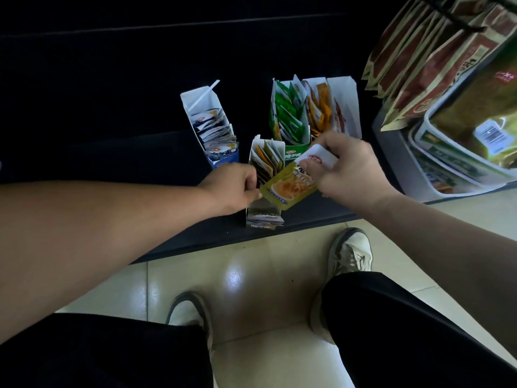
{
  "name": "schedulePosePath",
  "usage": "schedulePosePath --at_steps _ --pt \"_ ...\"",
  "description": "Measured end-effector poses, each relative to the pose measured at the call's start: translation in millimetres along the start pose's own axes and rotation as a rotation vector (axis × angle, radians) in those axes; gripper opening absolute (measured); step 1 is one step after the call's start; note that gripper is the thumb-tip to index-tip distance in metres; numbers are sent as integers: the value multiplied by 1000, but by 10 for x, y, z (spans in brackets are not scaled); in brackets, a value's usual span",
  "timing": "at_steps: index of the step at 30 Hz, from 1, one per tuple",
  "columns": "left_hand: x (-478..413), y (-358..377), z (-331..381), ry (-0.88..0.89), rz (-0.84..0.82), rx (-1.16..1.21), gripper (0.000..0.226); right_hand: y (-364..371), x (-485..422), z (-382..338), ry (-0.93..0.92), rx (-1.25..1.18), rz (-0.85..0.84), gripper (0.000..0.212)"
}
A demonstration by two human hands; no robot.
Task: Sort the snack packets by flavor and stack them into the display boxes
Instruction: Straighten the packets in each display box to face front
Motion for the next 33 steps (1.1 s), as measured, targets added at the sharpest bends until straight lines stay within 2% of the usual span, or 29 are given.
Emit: schedulePosePath --at_steps 4,7,11,13,15,17,19,21,23,26,29,31,33 --pt "-40 46 -40 -105 -72 59 40 -91 -35 28 -10 13 30 12" --pt "2 103 76 -142 -150 206 19 -94 -22 -25 -64 23 33 13" --pt "82 144 94 -158 -287 159 56 -27 0 -133 -177 148 -3 8" --pt "85 182 -15 -177 -323 135 80 7 7 -137 -167 153 -37 10" --pt "79 178 -44 -171 -321 162 88 70 6 -71 -87 109 -82 15" --pt "74 136 -26 -152 -293 221 80 157 4 14 42 -11 -133 16" --pt "57 93 -41 -148 -268 256 78 210 -7 23 82 -102 -130 13" --pt "52 69 -109 -164 -266 258 84 266 -12 -63 -2 -24 -137 5" --pt "60 58 -163 -178 -256 256 86 407 24 -179 -114 131 -205 7" --pt "66 31 -170 -161 -231 232 68 773 120 -162 -107 220 -445 16" --pt "57 1 -126 -144 -216 238 63 984 248 -71 121 -6 -680 39" --pt "55 12 -91 -139 -214 229 62 954 234 -12 196 -74 -671 48" --pt "34 16 -63 -113 -193 199 61 829 146 25 170 -15 -546 47"
Point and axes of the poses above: each hand's wrist, its own x-axis away from the middle knuckle, its own y-axis out of the palm, z = x × y, the point moved 8 cm from there along -x, towards the middle knuckle, and after that the axes turned 6 degrees about x, right-handed, at the moved point
